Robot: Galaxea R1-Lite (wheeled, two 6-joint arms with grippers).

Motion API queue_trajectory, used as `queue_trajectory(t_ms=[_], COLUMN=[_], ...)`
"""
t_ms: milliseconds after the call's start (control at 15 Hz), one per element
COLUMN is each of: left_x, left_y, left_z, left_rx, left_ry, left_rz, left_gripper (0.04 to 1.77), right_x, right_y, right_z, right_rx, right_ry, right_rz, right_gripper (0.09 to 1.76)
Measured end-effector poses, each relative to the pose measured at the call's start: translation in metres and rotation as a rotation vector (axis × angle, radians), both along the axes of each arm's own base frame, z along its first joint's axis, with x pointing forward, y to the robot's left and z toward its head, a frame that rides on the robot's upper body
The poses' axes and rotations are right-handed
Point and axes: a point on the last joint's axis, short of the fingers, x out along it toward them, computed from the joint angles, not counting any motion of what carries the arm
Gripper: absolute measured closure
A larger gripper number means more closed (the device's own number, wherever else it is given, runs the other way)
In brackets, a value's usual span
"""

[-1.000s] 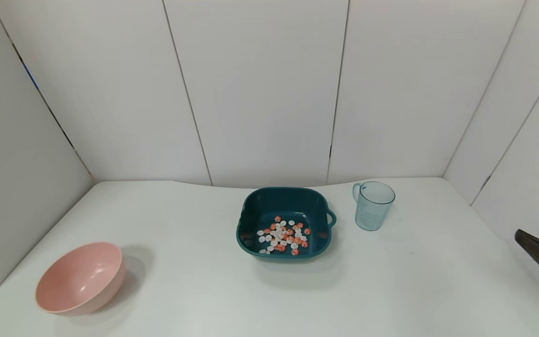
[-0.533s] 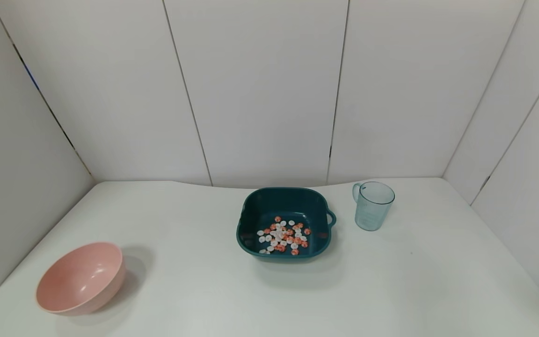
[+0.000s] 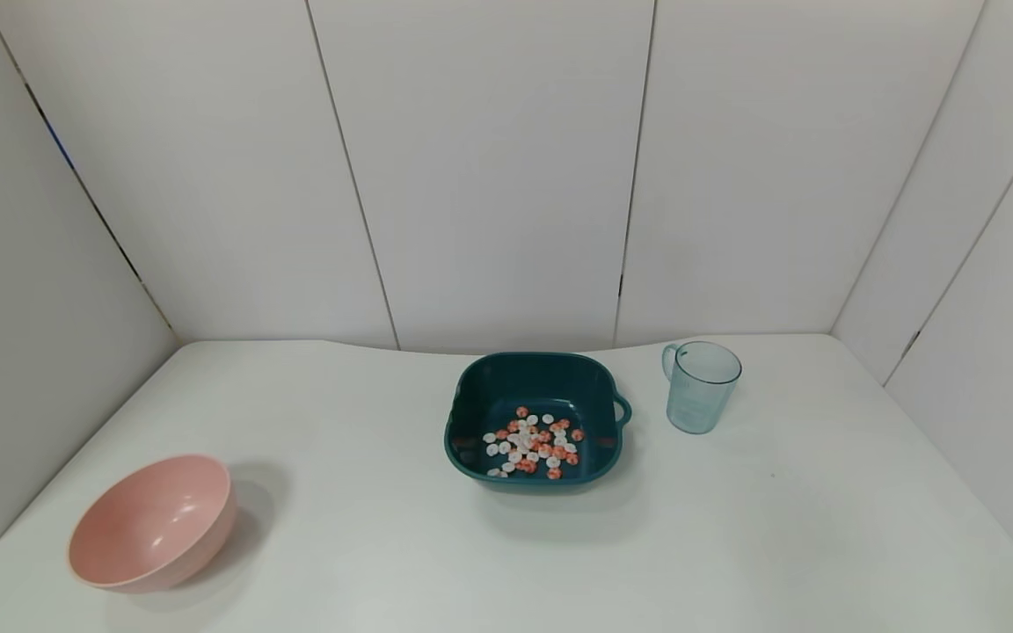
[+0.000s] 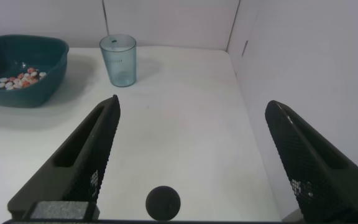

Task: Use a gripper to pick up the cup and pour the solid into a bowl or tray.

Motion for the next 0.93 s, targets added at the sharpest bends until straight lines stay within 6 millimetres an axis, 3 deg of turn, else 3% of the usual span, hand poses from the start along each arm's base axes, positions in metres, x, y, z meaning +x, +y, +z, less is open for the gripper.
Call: queue_trajectory(t_ms=[467,933], left_x=[0.0,0.0], left_y=[0.0,0.0], left_z=[0.0,0.0], left_rx=[0.0,0.0], left_ry=[0.0,0.0], left_rz=[0.0,0.0], left_gripper=[0.09,0.09], right_x=[-0.028,-0.022], right_y=[0.0,-0.001], right_z=[-0.042,-0.079], right_rx=[-0.009,0.009], right_ry=[-0.095,-0.118], right_rz=[0.001,-0.043], right_gripper=[0.15,0.15])
